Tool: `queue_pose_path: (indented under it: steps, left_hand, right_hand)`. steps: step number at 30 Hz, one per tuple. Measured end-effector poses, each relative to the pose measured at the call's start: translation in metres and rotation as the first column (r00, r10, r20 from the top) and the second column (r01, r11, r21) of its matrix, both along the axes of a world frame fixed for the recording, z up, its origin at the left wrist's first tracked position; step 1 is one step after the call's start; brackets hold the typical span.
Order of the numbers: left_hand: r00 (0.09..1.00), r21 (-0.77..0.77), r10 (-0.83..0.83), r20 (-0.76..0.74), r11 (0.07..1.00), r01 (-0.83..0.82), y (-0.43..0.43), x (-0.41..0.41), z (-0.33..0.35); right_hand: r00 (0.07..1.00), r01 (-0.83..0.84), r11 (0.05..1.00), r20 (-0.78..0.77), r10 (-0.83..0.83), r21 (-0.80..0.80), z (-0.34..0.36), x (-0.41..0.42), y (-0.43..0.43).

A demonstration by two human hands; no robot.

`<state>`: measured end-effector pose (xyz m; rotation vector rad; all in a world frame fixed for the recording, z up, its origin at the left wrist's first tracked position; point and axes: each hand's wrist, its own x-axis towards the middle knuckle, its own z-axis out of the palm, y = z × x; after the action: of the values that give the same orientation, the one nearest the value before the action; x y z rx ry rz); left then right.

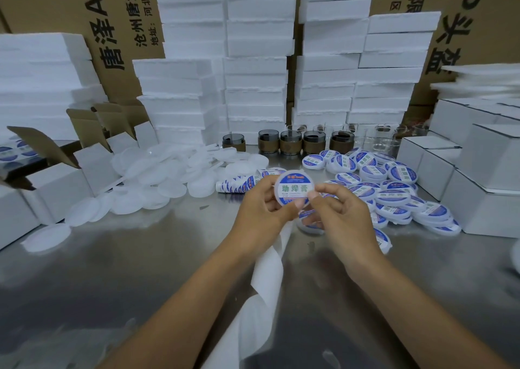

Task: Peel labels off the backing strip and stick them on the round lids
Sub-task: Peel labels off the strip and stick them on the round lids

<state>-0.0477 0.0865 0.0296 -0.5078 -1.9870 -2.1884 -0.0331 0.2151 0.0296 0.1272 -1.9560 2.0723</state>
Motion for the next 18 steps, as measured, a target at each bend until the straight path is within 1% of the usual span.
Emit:
queue_pose_path:
  steps: [3, 11, 15, 18]
  left_hand:
    - [1.0, 0.011, 0.015, 0.007, 1.0, -0.015, -0.0024, -0.0019, -0.0012]
    - [1.0, 0.018, 0.0, 0.029, 1.0, -0.001, -0.0052, -0.0034, -0.001]
    - [1.0, -0.008, 0.002, 0.029, 1.0, -0.002, -0.0061, -0.0029, 0.0004]
    - [1.0, -0.032, 0.012, 0.019, 0.999, -0.011, -0.0069, -0.0021, 0.0004]
  right_hand:
    - [0.999, -0.044, 0.998, 0.022, 0.043, 0.041, -0.0024, -0.001, -0.0005]
    - [0.997, -0.068, 0.998, 0.03, 0.068, 0.004, -0.0011, -0.0017, 0.002]
    - [0.996, -0.087, 0.996, 0.023, 0.087, -0.01, -0.0008, -0.0029, 0.0033]
    - [0.993, -0.117, 0.993, 0.029, 0.117, 0.018, -0.0021, -0.0038, 0.0055]
